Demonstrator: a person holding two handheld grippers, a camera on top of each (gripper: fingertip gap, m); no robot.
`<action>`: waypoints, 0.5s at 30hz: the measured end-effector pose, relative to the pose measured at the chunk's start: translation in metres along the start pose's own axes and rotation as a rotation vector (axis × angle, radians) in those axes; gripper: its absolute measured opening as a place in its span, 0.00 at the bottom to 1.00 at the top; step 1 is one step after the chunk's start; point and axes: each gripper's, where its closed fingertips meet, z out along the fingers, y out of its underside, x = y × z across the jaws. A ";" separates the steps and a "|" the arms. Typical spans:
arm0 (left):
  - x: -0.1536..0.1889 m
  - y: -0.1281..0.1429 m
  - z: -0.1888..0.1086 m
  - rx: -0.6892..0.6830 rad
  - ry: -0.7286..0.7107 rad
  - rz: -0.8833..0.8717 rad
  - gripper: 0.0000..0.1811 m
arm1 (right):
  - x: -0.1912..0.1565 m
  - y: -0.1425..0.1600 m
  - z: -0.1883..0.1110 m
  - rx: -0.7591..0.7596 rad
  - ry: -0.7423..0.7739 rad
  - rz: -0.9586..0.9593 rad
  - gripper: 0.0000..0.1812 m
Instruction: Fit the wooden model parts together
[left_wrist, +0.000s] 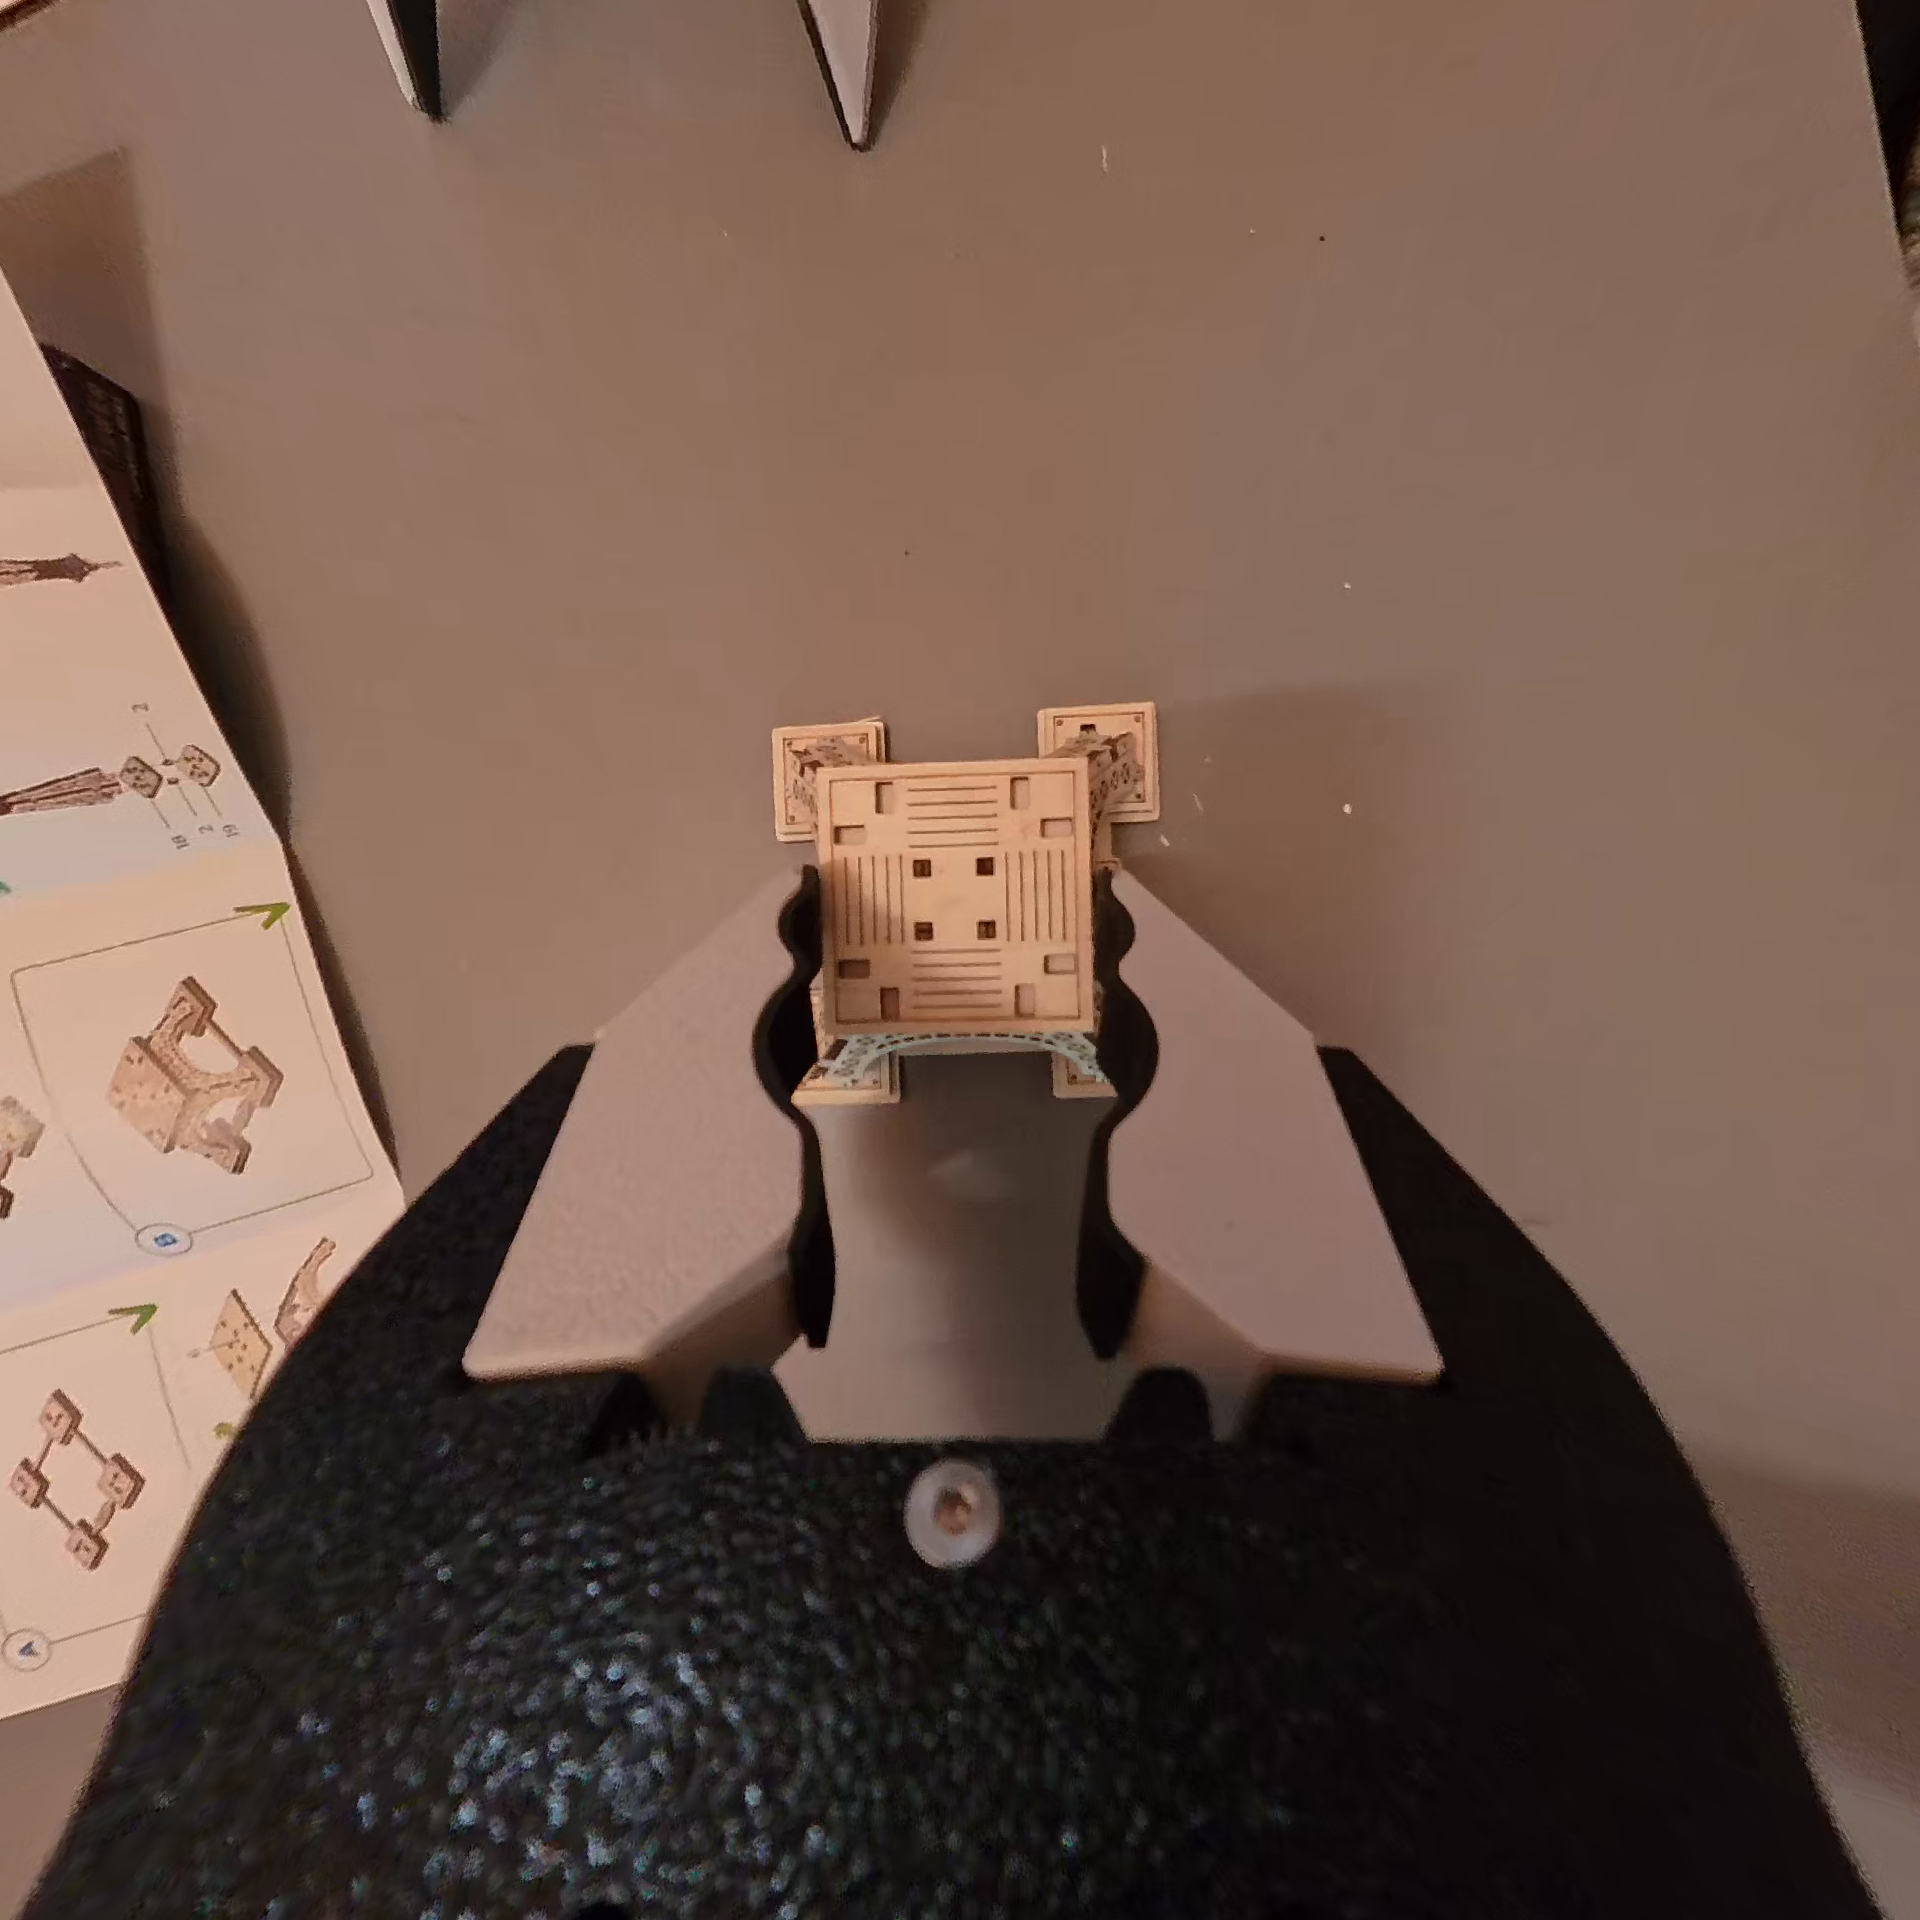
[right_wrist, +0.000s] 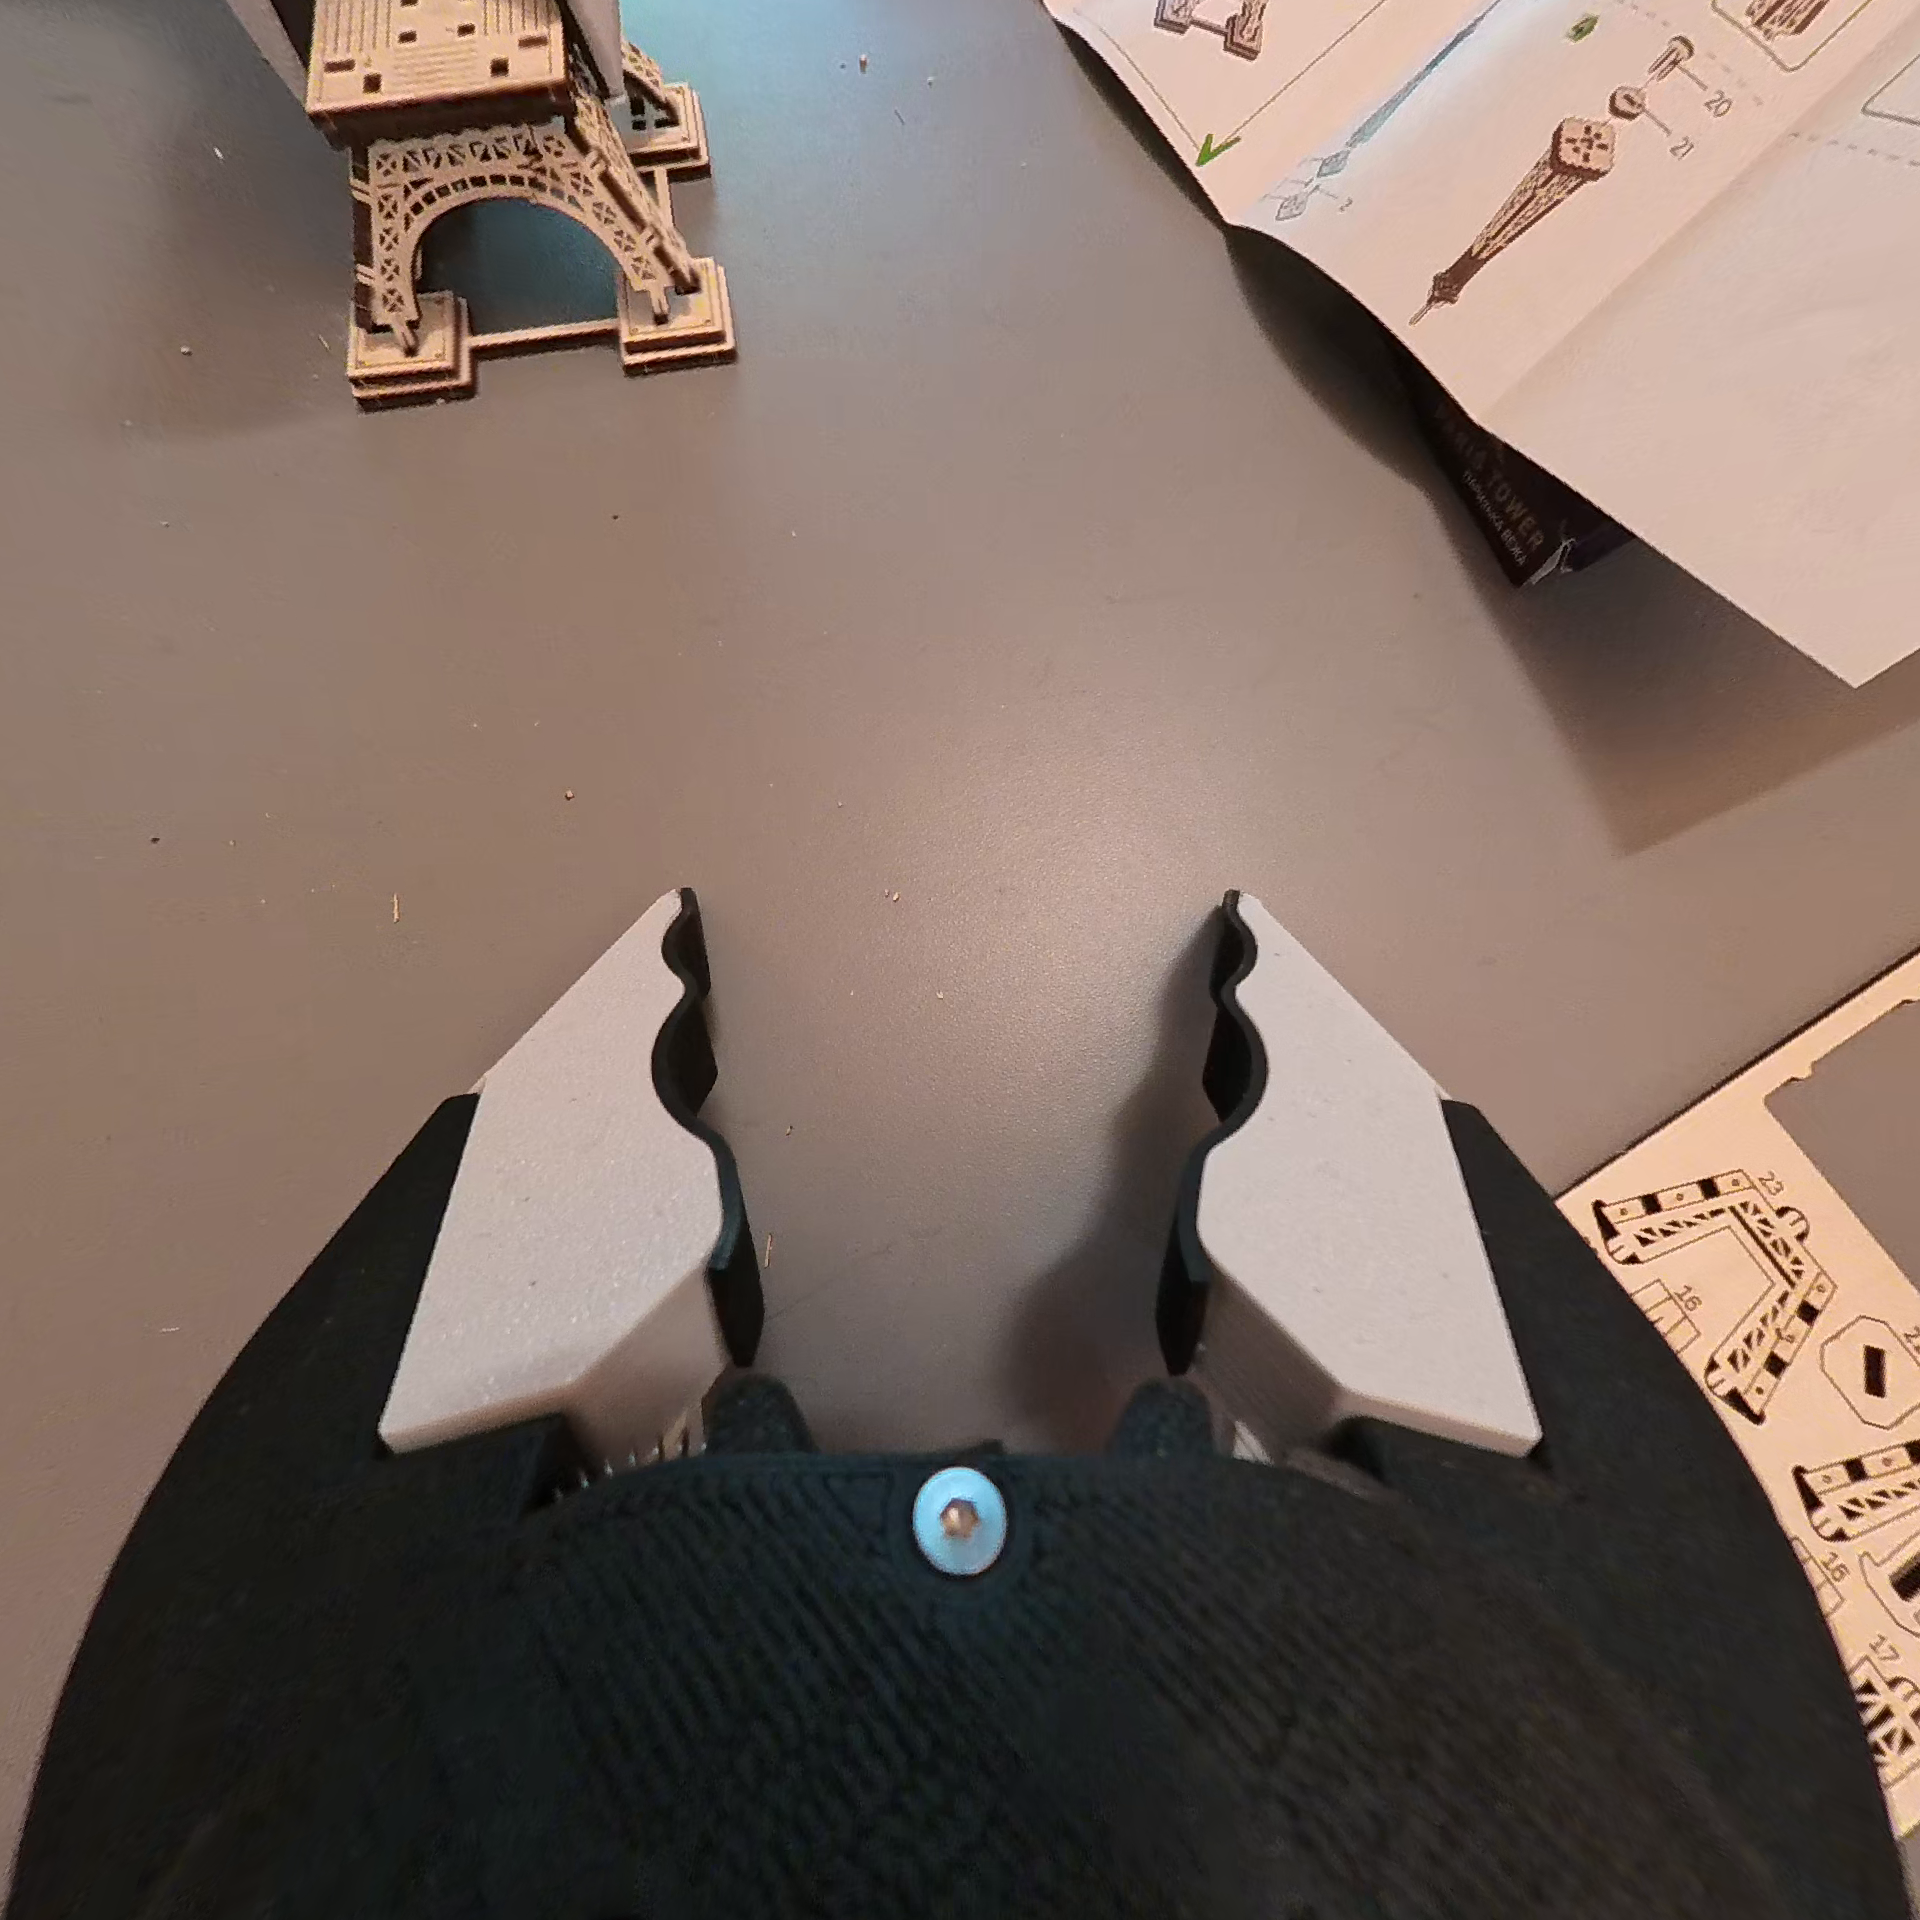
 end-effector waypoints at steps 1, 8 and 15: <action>-0.001 -0.001 0.000 0.001 -0.005 0.002 0.27 | 0.000 0.000 0.000 0.000 0.000 0.000 0.53; -0.003 -0.003 -0.001 0.012 -0.027 0.007 0.27 | 0.000 0.000 0.000 0.000 0.000 0.000 0.53; -0.008 -0.010 -0.008 0.088 -0.033 -0.041 0.27 | 0.000 0.000 0.000 0.000 0.000 0.000 0.53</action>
